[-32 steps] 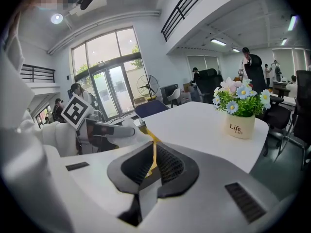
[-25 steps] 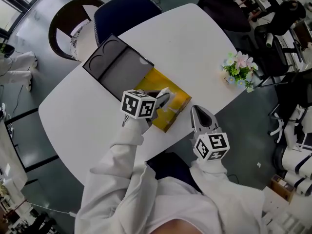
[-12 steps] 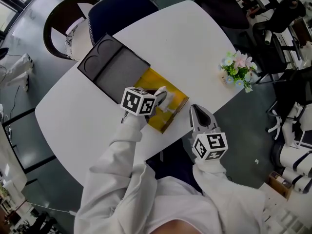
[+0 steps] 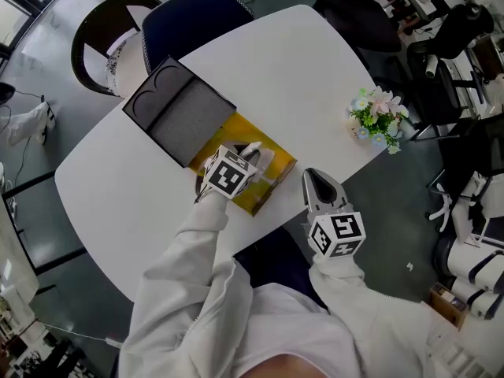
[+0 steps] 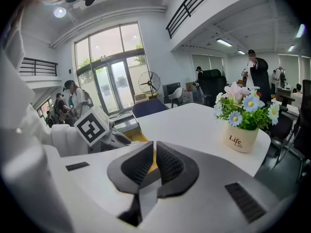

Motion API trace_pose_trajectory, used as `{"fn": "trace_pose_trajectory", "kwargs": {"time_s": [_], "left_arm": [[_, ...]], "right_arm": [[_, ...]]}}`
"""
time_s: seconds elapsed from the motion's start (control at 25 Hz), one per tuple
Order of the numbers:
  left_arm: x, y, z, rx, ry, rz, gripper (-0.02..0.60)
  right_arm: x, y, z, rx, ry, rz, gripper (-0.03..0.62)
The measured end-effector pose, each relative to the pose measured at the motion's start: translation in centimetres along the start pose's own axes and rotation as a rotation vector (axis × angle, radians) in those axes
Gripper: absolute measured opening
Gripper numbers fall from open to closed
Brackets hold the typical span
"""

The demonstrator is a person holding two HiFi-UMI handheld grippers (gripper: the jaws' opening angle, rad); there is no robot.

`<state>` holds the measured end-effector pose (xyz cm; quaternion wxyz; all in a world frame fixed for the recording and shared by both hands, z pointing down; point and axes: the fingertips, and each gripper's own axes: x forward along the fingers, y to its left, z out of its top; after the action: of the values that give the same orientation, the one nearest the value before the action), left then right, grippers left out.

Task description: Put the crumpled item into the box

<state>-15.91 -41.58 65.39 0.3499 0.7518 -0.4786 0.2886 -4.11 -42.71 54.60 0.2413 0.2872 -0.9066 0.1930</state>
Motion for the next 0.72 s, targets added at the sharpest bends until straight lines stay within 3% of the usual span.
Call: {"fn": "trace_pose_trajectory", "kwargs": {"time_s": [0.16,0.32,0.72], "left_arm": [[0.1,0.5,-0.1,0.008,-0.002,0.034,0.101],[-0.2,0.8,-1.1,0.029,0.050,0.083,0.213],[-1.8,1.4,-0.3,0.028,0.023,0.190,0.304]], "right_arm": [[-0.1,-0.4,0.3,0.001,-0.006,0.005,0.041],[-0.2,-0.3,0.4,-0.008,-0.009,0.023,0.041],[-0.5,-0.1,0.9,-0.021,-0.021,0.063,0.041]]}}
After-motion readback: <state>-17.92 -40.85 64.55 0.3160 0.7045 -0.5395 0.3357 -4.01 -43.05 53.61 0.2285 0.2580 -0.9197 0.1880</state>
